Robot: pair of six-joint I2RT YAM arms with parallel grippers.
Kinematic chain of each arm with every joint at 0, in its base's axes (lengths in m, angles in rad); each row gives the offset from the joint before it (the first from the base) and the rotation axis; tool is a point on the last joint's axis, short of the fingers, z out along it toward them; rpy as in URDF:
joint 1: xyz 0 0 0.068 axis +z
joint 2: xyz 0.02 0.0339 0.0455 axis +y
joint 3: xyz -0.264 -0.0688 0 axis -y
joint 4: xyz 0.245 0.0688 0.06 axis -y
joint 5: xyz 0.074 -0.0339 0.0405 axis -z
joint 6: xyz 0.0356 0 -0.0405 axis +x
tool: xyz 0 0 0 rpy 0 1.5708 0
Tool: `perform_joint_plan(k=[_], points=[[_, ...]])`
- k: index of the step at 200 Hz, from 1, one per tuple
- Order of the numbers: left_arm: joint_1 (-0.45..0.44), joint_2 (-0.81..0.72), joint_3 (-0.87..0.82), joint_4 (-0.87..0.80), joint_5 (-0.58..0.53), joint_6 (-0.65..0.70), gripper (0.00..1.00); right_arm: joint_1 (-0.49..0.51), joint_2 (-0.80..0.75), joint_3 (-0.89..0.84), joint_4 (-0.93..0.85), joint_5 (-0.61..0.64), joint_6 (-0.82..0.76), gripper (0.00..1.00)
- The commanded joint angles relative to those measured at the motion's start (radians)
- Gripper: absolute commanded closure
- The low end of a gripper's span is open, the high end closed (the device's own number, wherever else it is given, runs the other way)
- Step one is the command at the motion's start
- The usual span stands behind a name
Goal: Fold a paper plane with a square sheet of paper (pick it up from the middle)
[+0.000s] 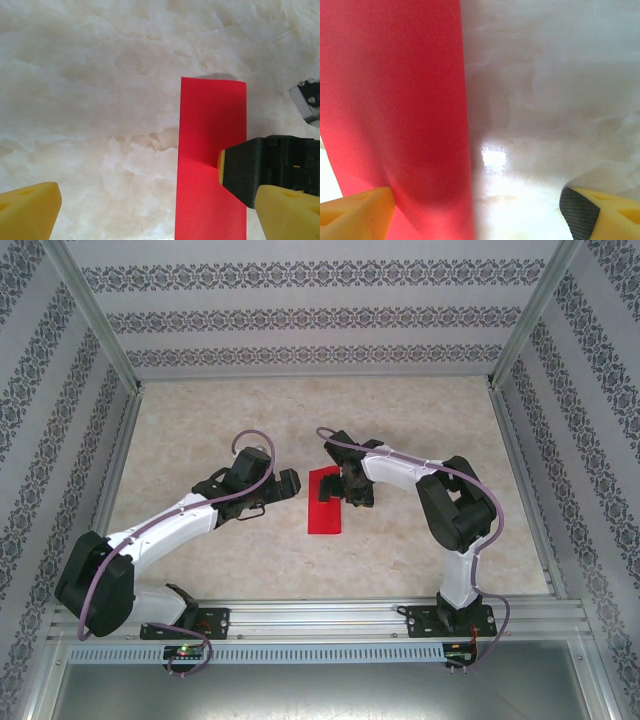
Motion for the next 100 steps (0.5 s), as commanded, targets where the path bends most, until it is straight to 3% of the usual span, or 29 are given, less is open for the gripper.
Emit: perform_joint_plan(k=[1, 48, 100], points=[[0.018, -0.024, 0.006, -0.042, -0.038, -0.033, 0.00, 0.005, 0.053, -0.008, -0.036, 0.031, 0.015, 0.10], [0.023, -0.025, 0.004, -0.044, -0.035, -0.039, 0.00, -0.011, 0.035, -0.050, 0.027, -0.015, 0.062, 0.13], [0.022, -0.024, 0.004, -0.042, -0.034, -0.036, 0.00, -0.015, 0.022, -0.033, 0.003, -0.027, 0.002, 0.15]])
